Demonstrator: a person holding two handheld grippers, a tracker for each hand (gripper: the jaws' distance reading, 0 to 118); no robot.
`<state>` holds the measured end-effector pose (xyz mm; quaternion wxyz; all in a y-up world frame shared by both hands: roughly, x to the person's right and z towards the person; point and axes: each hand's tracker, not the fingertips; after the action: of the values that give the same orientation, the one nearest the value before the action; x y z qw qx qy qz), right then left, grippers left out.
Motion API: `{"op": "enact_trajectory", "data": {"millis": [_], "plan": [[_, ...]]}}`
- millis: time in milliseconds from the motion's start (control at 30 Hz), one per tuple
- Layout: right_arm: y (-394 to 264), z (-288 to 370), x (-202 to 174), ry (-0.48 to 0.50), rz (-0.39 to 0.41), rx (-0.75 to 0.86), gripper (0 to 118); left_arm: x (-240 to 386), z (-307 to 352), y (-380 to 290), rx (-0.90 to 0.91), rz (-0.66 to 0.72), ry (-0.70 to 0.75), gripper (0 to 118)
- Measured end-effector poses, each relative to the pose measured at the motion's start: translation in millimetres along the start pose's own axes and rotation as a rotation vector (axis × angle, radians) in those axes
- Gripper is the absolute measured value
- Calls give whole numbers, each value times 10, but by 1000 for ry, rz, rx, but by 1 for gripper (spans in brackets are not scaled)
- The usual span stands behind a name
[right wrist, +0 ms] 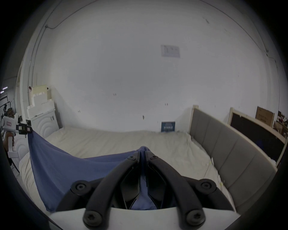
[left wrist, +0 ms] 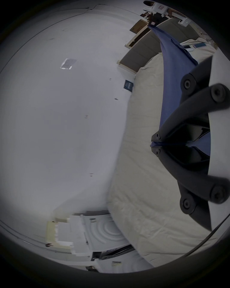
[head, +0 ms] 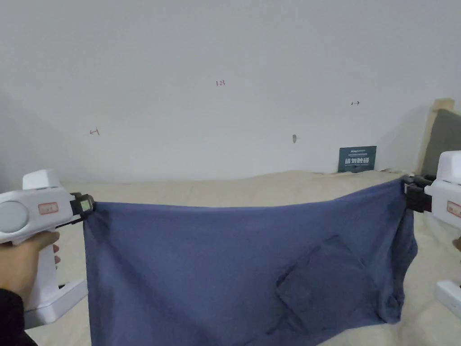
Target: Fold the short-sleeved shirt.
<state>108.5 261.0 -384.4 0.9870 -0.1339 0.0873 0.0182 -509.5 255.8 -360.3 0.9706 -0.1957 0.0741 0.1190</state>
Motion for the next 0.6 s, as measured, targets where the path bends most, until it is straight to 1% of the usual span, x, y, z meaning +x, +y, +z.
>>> {"op": "enact_trajectory", "data": {"millis": [100,267,400,467,600], "plan": [[336,-64,-18,-7,9,60,4,146,126,380,72,-4,7,0],[869,-289,-10,-34,33,134,4,362,157,956,150,-56,27,0],[1314,-524,20,-53,52,180,4,532,59,1380,201,-114,52,0],[1492,-624,38,-60,48,199,4,587,-14,1561,221,-110,59,0],[1718,-776,35,-79,68,242,4,723,-154,1757,263,-159,85,0]]}}
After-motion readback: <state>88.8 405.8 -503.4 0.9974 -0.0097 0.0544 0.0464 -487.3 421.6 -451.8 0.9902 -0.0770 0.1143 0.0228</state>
